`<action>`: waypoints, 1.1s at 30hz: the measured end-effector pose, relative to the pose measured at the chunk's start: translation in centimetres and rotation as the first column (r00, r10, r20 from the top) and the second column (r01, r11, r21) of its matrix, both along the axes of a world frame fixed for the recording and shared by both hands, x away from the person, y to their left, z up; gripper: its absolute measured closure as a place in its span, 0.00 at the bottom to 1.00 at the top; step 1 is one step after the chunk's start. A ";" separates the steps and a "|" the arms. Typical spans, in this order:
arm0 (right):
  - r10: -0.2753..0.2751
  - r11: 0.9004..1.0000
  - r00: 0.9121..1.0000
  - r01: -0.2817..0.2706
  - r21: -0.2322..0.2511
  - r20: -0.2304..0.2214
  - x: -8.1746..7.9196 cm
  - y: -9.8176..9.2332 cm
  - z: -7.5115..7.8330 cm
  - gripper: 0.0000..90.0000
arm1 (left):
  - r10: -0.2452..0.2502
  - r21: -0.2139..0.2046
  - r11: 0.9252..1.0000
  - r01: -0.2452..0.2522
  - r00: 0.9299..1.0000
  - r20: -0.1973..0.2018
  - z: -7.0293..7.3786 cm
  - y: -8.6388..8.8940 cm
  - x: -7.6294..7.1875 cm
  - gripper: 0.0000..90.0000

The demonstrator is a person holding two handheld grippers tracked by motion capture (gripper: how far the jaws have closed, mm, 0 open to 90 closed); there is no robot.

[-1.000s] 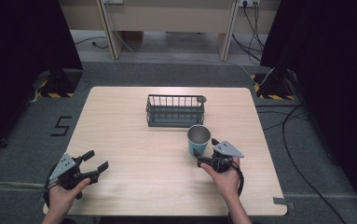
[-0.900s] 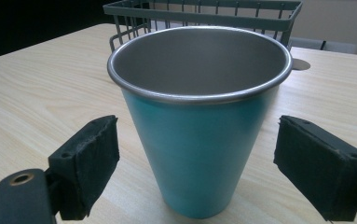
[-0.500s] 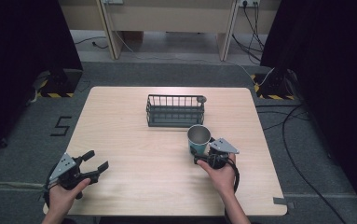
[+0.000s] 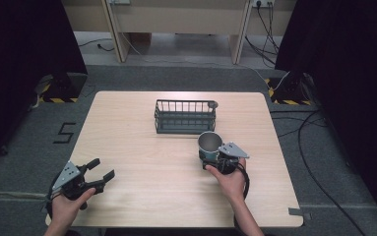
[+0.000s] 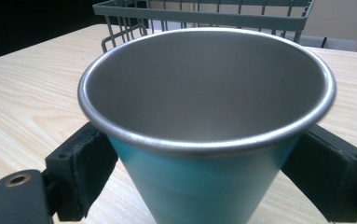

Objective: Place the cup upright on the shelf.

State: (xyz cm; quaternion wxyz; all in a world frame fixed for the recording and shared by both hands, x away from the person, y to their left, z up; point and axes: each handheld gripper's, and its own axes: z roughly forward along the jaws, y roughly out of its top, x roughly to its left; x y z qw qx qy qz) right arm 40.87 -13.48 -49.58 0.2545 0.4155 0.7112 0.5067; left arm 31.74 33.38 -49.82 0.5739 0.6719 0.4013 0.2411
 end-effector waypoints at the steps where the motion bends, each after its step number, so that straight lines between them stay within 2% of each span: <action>1: -0.001 1.000 1.000 0.001 0.001 0.001 0.1 0.1 0.0 0.15 | 0.000 0.000 1.000 0.000 1.000 0.000 0.0 0.0 0.0 0.21; 6: -0.005 1.000 1.000 0.005 0.002 -0.004 0.4 0.3 -0.2 0.14 | 0.000 -0.001 1.000 0.000 1.000 -0.001 0.0 0.0 0.0 0.21; 15: -0.006 1.000 1.000 0.006 0.008 0.013 0.4 0.4 -0.3 0.18 | -0.003 0.000 1.000 0.003 1.000 -0.003 0.0 0.0 0.0 0.21; 19: -0.002 1.000 1.000 0.002 0.025 0.018 0.3 0.4 -0.3 0.18 | -0.002 -0.001 1.000 0.002 1.000 -0.003 0.0 0.0 0.0 0.21; 22: 0.004 0.999 0.999 -0.006 0.037 0.036 0.3 0.5 0.2 0.18 | -0.001 0.000 1.000 0.001 1.000 -0.003 0.0 0.0 0.0 0.21; 33: -0.002 0.998 0.998 -0.001 0.061 0.055 0.4 0.4 1.0 0.18 | -0.001 0.000 1.000 0.001 1.000 -0.004 0.0 0.0 0.0 0.21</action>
